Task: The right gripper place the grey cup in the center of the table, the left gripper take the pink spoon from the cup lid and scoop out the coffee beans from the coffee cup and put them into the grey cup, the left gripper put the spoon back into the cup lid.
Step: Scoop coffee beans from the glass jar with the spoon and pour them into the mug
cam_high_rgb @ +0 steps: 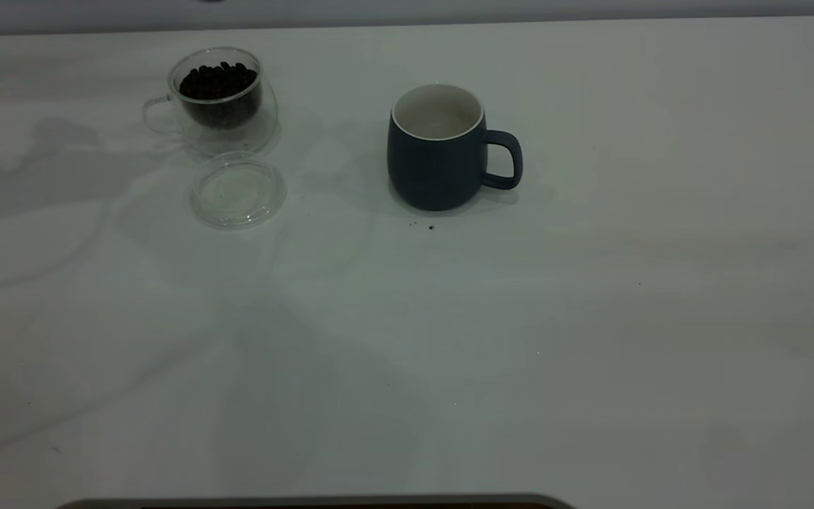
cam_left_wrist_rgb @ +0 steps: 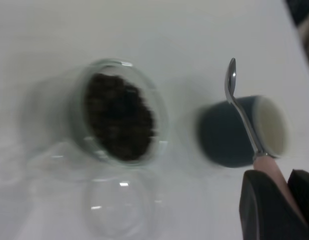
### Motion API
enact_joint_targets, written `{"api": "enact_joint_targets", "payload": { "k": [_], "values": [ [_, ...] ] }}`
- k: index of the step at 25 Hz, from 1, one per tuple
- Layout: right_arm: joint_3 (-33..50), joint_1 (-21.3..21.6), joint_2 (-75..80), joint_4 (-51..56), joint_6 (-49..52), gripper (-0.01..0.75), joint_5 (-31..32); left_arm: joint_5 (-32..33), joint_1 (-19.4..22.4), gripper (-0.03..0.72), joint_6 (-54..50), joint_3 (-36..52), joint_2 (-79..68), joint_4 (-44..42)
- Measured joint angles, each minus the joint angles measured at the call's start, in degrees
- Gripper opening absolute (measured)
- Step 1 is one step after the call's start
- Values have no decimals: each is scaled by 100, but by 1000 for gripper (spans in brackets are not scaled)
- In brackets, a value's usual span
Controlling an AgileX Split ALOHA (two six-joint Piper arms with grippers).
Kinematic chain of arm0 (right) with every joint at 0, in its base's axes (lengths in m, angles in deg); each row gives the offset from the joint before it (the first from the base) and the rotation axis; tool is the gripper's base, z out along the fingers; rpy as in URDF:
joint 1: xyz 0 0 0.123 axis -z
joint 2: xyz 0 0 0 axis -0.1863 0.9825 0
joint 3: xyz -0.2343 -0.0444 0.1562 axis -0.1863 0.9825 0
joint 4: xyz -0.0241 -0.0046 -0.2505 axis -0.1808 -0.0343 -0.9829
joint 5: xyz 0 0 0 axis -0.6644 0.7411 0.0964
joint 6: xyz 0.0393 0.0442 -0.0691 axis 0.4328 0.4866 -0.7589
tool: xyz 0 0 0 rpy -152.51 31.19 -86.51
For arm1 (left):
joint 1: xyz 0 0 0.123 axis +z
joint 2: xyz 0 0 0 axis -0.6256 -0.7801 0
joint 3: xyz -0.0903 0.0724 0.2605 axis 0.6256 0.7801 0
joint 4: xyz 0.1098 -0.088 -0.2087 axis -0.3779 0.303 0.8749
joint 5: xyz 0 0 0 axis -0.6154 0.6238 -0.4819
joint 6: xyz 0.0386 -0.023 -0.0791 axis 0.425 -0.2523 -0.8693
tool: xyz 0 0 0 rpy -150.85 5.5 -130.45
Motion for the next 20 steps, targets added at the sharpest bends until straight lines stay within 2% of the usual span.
{"api": "enact_joint_targets", "payload": {
  "k": [8, 20],
  "values": [
    [0, 0, 0, 0, 0, 516, 0, -669, 0, 115, 21, 0, -361, -172],
    [0, 0, 0, 0, 0, 516, 0, -628, 0, 115, 90, 0, -1049, 219]
  ]
}}
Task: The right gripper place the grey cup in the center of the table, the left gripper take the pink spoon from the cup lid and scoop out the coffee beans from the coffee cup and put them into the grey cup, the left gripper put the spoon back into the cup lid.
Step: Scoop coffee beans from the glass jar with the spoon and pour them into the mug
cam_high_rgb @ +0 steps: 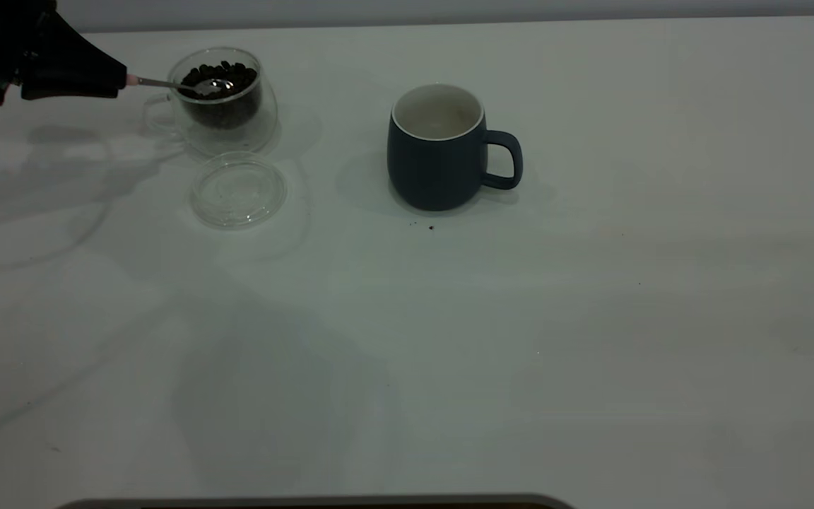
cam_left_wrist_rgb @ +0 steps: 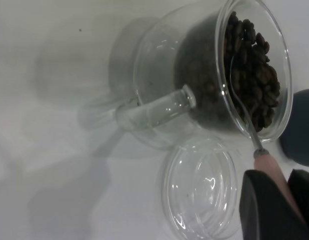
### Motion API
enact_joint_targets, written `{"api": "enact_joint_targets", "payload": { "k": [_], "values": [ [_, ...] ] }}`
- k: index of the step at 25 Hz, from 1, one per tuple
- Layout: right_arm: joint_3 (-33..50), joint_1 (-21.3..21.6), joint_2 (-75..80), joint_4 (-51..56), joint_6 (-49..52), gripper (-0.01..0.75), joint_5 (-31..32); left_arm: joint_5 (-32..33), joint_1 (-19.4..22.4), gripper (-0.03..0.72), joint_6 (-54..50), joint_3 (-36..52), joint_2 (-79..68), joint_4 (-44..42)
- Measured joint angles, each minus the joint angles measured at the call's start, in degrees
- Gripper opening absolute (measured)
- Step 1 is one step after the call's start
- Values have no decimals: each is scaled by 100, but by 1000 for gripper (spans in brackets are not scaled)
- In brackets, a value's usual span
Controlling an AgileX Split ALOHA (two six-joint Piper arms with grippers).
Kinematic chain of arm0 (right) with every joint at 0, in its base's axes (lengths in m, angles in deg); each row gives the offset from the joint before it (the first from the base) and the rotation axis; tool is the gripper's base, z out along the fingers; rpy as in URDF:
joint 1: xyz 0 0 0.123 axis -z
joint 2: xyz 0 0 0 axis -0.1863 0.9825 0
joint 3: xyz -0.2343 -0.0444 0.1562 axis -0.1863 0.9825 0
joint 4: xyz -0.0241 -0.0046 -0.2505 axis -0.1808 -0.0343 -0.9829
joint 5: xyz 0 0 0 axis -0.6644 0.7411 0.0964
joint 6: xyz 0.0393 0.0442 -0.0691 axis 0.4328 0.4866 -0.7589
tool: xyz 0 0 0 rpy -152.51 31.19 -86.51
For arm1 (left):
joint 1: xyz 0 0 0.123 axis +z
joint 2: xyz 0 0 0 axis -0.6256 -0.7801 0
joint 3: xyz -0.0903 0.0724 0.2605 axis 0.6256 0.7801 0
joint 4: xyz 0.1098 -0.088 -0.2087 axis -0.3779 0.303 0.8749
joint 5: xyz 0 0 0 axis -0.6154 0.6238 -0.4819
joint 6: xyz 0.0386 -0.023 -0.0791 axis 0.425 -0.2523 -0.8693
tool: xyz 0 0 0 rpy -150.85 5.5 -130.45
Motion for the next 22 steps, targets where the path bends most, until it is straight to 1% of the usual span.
{"api": "enact_joint_targets", "payload": {
  "k": [5, 11, 22],
  "values": [
    [0, 0, 0, 0, 0, 516, 0, 75, 0, 115, -96, -1, -6, 84],
    [0, 0, 0, 0, 0, 515, 0, 148, 0, 115, -552, -6, -6, 84],
    [0, 0, 0, 0, 0, 515, 0, 202, 0, 115, -862, -31, -202, 193]
  ]
}}
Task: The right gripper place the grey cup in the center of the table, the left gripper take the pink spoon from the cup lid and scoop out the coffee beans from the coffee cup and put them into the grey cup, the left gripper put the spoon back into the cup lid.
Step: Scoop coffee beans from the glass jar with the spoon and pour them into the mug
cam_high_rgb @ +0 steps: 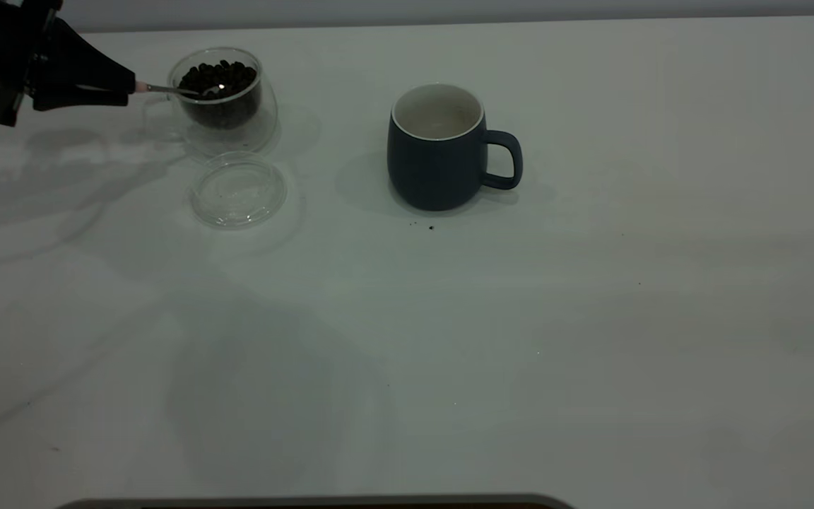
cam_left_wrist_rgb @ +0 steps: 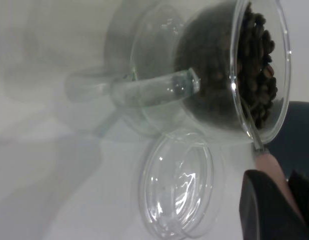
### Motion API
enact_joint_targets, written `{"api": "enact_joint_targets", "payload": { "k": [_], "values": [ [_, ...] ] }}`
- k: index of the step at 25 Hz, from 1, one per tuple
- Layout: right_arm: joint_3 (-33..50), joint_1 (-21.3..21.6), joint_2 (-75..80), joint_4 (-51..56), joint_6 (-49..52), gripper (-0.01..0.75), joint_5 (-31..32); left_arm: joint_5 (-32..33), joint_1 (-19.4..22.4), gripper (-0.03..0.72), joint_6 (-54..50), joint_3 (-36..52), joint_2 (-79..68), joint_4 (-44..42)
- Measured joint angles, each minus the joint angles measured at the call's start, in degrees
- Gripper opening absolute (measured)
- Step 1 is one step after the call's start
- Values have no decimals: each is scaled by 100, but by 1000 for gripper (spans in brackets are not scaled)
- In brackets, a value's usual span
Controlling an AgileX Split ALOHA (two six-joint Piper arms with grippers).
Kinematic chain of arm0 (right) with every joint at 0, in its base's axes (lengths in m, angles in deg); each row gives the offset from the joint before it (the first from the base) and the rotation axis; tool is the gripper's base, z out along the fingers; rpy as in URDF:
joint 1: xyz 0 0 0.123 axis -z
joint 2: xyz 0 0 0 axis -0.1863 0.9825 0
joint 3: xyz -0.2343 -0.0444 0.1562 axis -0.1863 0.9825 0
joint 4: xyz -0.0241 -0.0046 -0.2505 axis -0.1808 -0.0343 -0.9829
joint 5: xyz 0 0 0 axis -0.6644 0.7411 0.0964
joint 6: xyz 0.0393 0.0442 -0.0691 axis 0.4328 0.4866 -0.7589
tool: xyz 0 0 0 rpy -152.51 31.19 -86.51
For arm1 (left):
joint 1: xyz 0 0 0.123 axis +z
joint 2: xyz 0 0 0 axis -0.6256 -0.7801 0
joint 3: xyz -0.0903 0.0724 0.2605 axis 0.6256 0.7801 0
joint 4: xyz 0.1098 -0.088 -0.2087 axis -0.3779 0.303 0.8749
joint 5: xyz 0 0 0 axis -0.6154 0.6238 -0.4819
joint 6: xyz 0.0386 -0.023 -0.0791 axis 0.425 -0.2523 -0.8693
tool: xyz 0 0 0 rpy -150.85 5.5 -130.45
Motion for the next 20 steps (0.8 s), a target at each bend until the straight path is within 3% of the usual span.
{"api": "enact_joint_targets", "payload": {
  "k": [20],
  "values": [
    [0, 0, 0, 0, 0, 505, 0, 325, 25, 115, 84, -18, -136, 600]
  ]
}}
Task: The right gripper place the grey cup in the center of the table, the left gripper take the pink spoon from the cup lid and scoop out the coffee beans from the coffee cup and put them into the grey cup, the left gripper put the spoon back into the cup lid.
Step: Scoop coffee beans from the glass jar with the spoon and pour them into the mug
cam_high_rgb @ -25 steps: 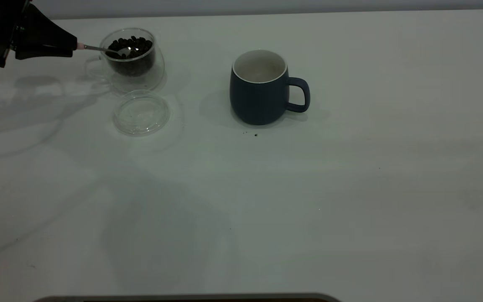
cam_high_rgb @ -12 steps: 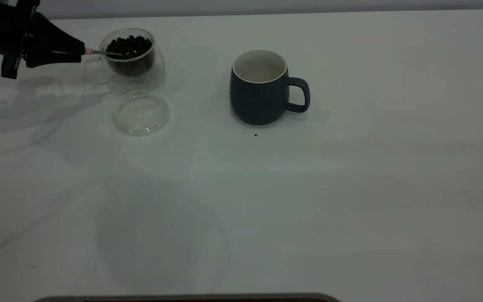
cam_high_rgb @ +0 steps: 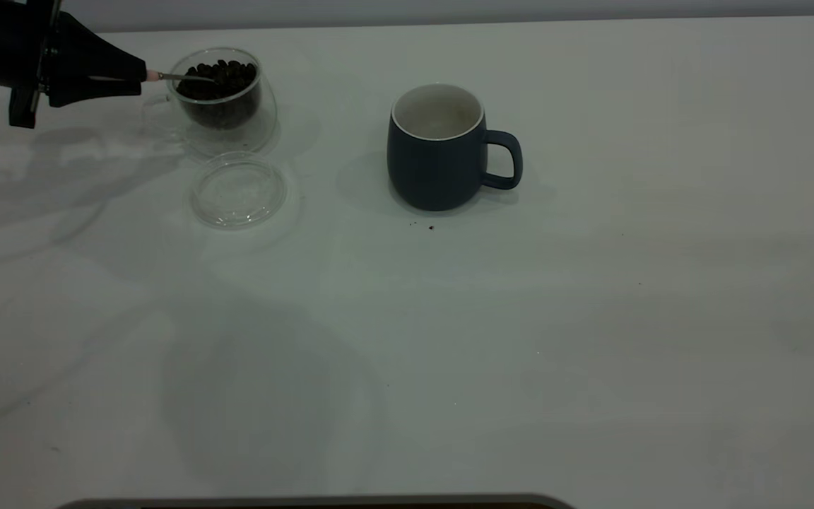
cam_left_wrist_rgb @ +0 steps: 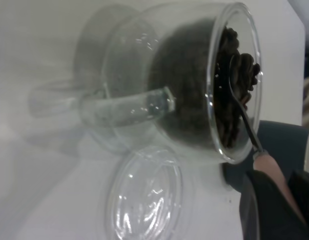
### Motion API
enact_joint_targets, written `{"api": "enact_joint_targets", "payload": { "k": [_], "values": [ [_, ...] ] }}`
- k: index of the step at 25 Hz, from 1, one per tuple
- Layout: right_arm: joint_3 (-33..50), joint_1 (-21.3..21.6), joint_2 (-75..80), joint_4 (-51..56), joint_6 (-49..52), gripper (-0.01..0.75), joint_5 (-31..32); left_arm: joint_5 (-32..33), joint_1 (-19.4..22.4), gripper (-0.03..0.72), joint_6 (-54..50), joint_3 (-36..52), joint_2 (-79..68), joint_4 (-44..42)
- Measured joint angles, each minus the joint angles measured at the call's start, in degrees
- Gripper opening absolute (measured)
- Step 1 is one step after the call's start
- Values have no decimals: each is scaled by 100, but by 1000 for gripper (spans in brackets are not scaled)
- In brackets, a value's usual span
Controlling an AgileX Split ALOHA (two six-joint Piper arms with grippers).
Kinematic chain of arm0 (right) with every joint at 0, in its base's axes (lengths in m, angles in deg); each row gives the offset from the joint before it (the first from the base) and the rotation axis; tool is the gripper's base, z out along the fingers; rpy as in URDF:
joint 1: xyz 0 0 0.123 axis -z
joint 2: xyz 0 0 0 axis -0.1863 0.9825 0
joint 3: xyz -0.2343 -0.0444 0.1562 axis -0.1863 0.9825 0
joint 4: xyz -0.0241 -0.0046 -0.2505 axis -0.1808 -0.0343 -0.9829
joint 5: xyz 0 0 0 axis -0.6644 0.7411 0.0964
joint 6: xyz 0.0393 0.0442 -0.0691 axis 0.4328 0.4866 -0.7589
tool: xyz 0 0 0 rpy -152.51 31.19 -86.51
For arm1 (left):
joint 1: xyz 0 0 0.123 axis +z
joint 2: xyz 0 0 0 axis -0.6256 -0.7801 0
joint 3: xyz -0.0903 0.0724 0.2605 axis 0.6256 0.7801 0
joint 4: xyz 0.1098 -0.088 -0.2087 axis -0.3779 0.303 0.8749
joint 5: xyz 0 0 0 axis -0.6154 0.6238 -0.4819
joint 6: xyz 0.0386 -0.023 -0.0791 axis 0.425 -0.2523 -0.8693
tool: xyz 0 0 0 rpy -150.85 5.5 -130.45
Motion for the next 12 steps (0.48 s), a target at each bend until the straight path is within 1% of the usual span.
{"api": "enact_joint_targets", "payload": {
  "k": [4, 12],
  "values": [
    [0, 0, 0, 0, 0, 502, 0, 206, 117, 115, 6, 0, 0, -13],
    [0, 0, 0, 0, 0, 499, 0, 537, 540, 115, -8, 0, 0, -108]
  ]
}}
